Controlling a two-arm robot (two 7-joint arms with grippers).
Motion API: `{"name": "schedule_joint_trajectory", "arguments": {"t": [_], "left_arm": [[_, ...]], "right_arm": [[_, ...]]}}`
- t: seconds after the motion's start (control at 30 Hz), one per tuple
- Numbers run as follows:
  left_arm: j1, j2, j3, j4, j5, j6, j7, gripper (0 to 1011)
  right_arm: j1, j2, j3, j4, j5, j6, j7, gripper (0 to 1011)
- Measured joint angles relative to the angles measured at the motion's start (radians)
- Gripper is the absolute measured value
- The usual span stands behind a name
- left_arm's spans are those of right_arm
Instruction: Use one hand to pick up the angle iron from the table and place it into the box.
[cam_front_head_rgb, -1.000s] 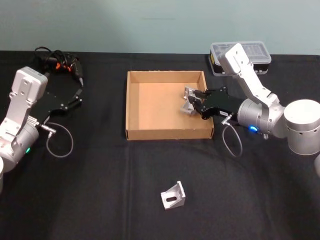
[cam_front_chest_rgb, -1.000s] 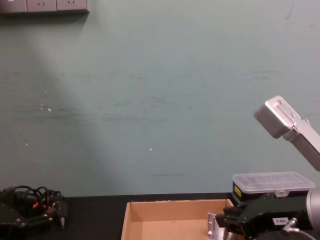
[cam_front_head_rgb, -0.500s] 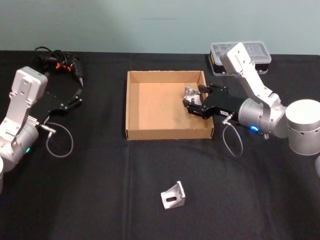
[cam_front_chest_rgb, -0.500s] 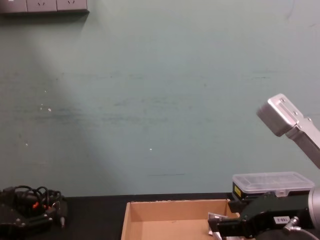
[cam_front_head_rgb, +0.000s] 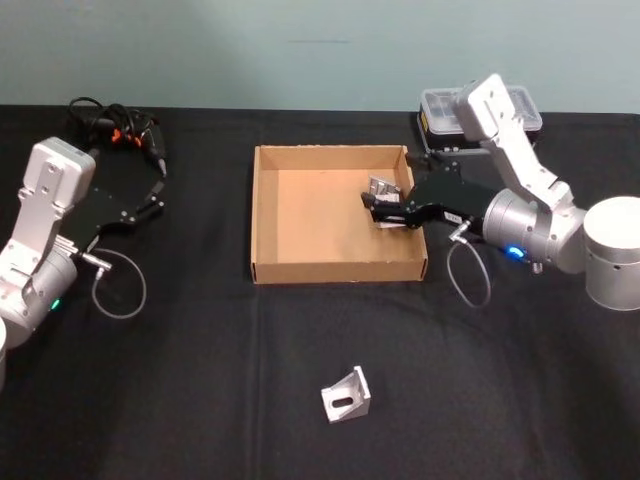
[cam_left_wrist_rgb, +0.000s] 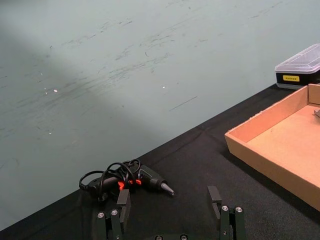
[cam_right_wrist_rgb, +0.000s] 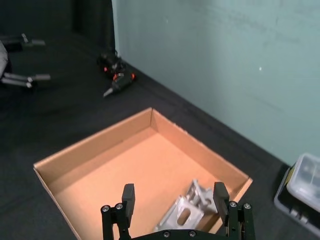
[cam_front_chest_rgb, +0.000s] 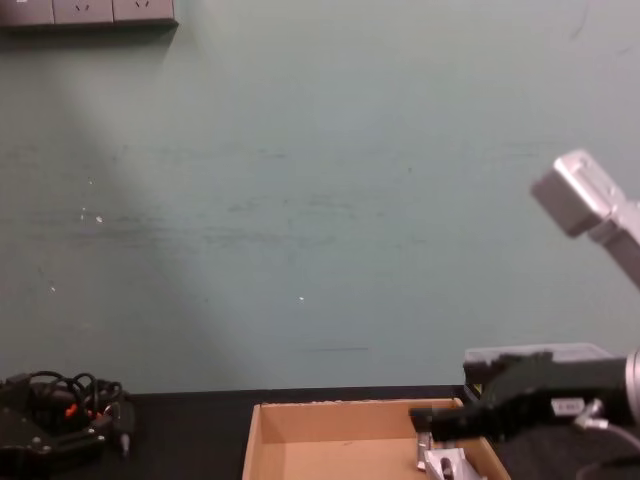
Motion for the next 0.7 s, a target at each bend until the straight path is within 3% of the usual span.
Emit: {"name": "schedule_joint_trajectory", "arguments": {"t": [0.17,0.33,0.53,0.7], "left_arm": [[0.000,0.000,0.000,0.000,0.000,0.000,0.000,1000],[0.000,0.000,0.000,0.000,0.000,0.000,0.000,1000],[0.000,0.000,0.000,0.000,0.000,0.000,0.000,1000],[0.000,0.000,0.000,0.000,0.000,0.000,0.000,1000]], "right_arm": [[-0.014,0.020,0.017,-0.062,0.015,-0.001,0.004,1003],[-0.039,0.059,0.040,-0.146,0.065,0.005,0.046,1003],[-0.057,0.119,0.055,-0.221,0.136,0.018,0.125,1003],[-0.058,0.201,0.055,-0.288,0.183,0.028,0.217,1003]]}}
